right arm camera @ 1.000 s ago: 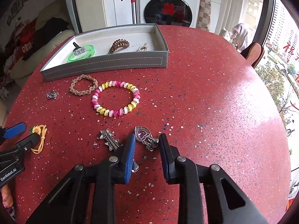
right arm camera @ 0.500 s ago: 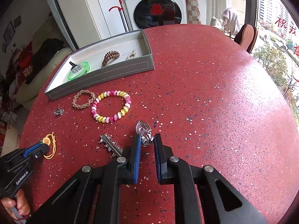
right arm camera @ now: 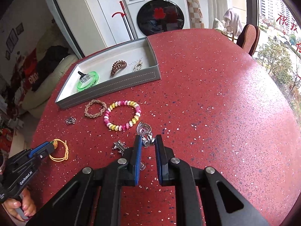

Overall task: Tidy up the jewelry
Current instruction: 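Carry the yellow cord bracelet and silver heart clip into the grey tray, open both grippers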

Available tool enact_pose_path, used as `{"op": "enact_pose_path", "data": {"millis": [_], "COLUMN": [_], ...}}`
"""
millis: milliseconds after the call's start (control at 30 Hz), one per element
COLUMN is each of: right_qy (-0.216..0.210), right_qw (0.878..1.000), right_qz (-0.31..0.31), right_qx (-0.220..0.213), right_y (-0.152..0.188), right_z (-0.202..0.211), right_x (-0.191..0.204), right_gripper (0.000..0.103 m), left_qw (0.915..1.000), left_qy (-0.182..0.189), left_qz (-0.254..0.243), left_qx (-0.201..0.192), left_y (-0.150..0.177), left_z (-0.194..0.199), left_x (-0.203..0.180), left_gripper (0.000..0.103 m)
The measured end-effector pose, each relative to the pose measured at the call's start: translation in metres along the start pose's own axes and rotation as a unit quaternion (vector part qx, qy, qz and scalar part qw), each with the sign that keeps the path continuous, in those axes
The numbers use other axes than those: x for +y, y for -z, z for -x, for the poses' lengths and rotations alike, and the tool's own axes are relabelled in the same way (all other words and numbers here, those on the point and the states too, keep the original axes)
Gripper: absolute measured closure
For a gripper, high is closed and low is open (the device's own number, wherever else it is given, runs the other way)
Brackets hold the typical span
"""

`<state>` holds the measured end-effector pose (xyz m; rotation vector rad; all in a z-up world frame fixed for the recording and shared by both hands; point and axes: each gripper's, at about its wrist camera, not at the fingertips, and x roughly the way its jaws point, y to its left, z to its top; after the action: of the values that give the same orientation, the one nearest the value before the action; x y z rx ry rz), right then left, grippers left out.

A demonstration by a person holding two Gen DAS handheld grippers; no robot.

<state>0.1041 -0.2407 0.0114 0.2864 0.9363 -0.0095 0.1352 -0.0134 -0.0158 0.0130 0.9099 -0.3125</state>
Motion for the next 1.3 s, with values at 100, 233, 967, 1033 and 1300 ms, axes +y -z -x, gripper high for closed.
{"op": "enact_pose_path", "data": {"millis": [100,233,967,1033,1300], "right_qy": [-0.005,-0.01,-0.048,-0.048,-0.054], "right_qw": [1.0,1.0,0.999,0.999,0.997], "right_qz": [-0.001,-0.003,0.005,0.009,0.032], "right_qx": [-0.002,-0.003,-0.015,-0.018,-0.033], "right_y": [-0.003,-0.007,-0.04,-0.047,-0.087], "right_z": [0.001,0.002,-0.001,-0.001,-0.008], "right_x": [0.002,0.004,0.025,0.027,0.04], "right_gripper": [0.088,0.088,0.088,0.088,0.088], "left_qw": [0.9999,0.9996,0.9972,0.997,0.9966], "left_qy": [0.012,0.022,0.049,0.049,0.047], "left_qz": [0.009,0.016,0.041,0.038,0.025], "left_qx": [-0.002,-0.009,-0.039,-0.046,-0.062], "left_y": [-0.004,-0.009,-0.051,-0.059,-0.101], "left_z": [0.003,0.007,0.013,0.013,0.0], "left_x": [0.004,0.009,0.032,0.031,0.03], "left_gripper": [0.071,0.071,0.071,0.071,0.071]}}
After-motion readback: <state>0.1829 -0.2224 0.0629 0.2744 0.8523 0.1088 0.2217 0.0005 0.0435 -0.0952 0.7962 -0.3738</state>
